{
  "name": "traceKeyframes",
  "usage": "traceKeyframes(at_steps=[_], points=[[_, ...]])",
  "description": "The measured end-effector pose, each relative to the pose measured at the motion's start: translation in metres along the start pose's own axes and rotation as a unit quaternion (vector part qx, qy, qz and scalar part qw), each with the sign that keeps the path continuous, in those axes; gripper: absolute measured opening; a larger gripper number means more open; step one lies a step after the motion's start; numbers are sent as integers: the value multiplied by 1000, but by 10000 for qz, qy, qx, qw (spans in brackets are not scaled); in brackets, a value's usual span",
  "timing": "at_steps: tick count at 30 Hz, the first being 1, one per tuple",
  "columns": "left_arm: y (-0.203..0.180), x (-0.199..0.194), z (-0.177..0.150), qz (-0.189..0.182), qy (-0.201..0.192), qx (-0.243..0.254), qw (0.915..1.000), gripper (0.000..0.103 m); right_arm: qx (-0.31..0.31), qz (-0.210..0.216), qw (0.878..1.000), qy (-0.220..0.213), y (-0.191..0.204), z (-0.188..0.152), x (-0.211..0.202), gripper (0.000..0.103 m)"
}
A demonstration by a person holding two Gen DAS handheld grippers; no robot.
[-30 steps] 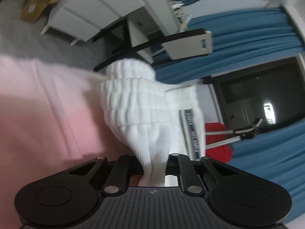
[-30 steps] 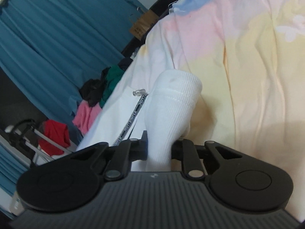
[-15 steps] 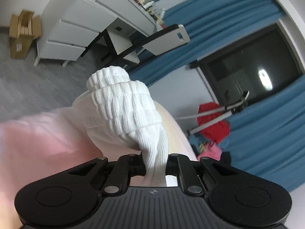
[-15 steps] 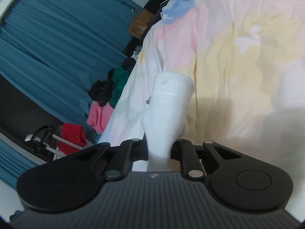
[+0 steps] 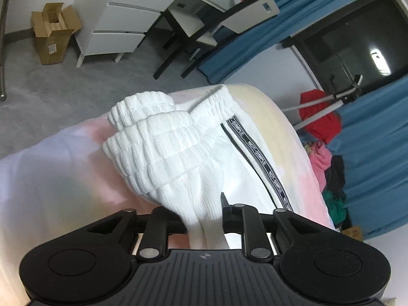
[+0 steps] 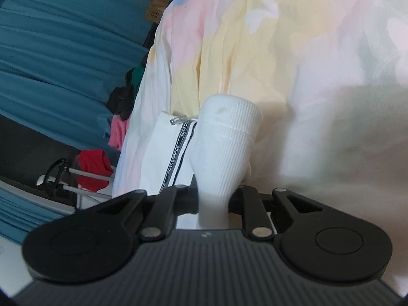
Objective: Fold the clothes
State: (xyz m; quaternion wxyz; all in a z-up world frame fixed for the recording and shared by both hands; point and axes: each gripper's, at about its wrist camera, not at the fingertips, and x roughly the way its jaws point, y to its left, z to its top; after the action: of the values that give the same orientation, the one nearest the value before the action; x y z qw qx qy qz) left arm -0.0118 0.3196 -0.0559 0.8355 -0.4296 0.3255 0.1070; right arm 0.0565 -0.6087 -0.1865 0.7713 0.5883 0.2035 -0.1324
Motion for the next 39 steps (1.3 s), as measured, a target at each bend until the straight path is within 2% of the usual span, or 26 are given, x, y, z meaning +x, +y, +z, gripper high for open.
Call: traceKeyframes(at_steps=[3,4,5,6,7,9,13,15,18,22,24,27,31,37,39], points=[[-11,-10,-5,223,54,512,9984,50,385,253,9987,227,-13,5,4,23],[-16,-16,-8,283,31,683,9973,53,489,349,9978,287,-15,6,5,26],[-22,-22,-12,343,8,854,9958,58,583,447,9967,342,-17,6,7,29],[-27,-28,-16,402,-14,1025,9939,64,560,512,9964,374,-16,6,8,39],[-32,-34,-19,462,-37,1196,9917,66,506,569,9963,399,-13,5,10,49],[-43,-46,-26,567,-104,1520,9867,69,197,531,9974,442,-2,2,15,54],[-70,-72,-39,621,-702,1833,9786,77,-233,469,9977,437,15,-2,26,55],[-87,-78,-46,564,-986,1824,9767,78,-219,733,9968,230,18,-2,24,55],[-117,-73,-60,321,-1212,1867,9744,78,-254,1094,9937,48,23,0,22,55],[-169,-45,-93,216,-1128,2026,9725,80,-383,818,9959,93,23,-3,29,55],[-197,-26,-117,109,-971,2224,9701,82,-346,617,9973,189,20,-4,35,55],[-228,7,-152,-24,-656,2536,9651,83,-624,387,9973,63,26,-7,39,54],[-244,53,-191,234,-592,2942,9536,82,-1098,133,9938,-129,38,-12,43,52],[-237,107,-231,638,-532,3608,9290,83,-1203,843,9886,-344,44,-8,44,52],[-233,117,-243,747,-559,3879,9170,85,-1229,848,9883,-311,45,-5,48,52]])
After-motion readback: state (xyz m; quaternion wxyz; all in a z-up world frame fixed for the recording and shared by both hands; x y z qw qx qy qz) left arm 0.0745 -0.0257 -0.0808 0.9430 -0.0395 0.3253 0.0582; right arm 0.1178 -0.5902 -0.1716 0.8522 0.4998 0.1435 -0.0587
